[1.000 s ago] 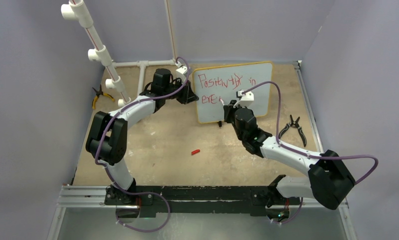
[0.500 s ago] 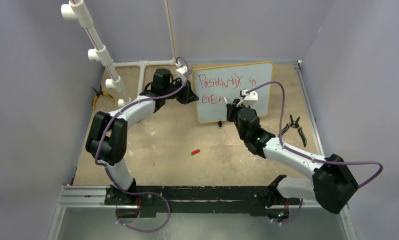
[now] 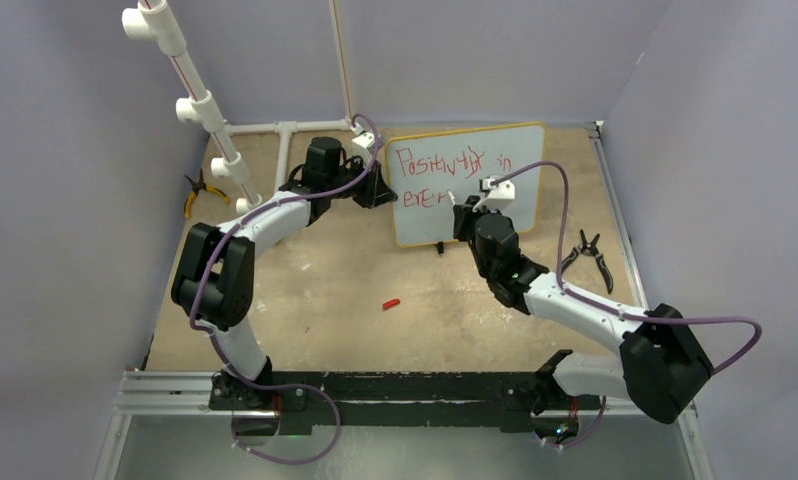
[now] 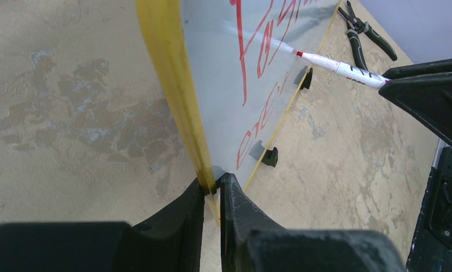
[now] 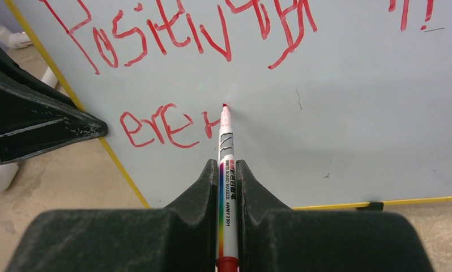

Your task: Write a sentence on the whiteboard

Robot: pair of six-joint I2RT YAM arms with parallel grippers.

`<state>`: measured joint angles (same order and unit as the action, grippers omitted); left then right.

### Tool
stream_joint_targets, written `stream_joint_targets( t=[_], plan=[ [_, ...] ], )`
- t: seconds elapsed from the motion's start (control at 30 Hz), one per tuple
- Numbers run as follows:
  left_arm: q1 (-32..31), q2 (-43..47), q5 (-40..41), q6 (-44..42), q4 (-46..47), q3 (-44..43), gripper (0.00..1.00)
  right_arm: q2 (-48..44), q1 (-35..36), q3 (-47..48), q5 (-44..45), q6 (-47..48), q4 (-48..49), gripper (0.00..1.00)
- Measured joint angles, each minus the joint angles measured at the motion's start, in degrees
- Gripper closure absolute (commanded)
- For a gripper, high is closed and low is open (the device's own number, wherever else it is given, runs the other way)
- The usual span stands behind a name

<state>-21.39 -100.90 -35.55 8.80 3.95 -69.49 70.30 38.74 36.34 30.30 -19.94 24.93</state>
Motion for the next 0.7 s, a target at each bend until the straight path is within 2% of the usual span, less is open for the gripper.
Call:
stream_joint_targets(
  t=[0.7],
  plan=[
    [0.0, 0.0, 0.0, 0.0, -0.2, 0.0, 1.00, -0.5, -0.2, -2.1, 0.2, -2.5, -1.6, 1.00]
  ],
)
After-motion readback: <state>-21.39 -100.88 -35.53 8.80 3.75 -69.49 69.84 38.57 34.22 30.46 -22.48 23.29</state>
